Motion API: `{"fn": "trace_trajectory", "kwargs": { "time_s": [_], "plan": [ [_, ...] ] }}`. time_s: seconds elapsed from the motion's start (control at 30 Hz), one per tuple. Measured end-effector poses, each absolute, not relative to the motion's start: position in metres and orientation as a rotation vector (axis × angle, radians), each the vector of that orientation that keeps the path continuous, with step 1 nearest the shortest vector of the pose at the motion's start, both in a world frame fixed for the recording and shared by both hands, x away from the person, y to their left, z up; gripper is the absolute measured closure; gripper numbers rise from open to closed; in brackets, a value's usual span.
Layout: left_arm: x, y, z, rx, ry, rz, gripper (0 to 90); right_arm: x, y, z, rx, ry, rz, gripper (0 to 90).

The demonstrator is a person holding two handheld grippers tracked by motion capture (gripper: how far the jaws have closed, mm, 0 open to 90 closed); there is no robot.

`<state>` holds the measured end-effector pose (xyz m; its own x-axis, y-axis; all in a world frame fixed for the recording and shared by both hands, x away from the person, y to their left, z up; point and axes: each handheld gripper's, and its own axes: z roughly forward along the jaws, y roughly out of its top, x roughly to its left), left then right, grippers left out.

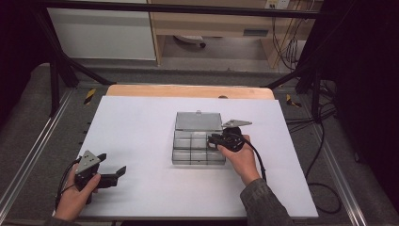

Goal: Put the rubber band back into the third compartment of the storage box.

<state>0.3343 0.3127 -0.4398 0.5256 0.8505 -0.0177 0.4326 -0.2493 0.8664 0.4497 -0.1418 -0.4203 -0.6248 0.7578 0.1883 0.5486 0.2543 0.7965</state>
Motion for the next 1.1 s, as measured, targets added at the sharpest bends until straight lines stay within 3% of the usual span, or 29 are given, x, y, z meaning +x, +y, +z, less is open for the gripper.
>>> {"fn": "trace_trajectory", "kwargs": {
  "time_s": [0.63, 1.1],
  "plan": [
    [0.334, 0.312, -0.440, 1.877, 1.053, 0.589, 5.7, 0.445, -0.142, -0.412, 1.224, 2.248, 1.392, 66.3],
    [0.334, 0.312, -0.440, 1.876, 1.053, 0.588, 5.7, 0.442, -0.148, -0.404, 1.243, 2.187, 1.445, 47.8]
  ]
}}
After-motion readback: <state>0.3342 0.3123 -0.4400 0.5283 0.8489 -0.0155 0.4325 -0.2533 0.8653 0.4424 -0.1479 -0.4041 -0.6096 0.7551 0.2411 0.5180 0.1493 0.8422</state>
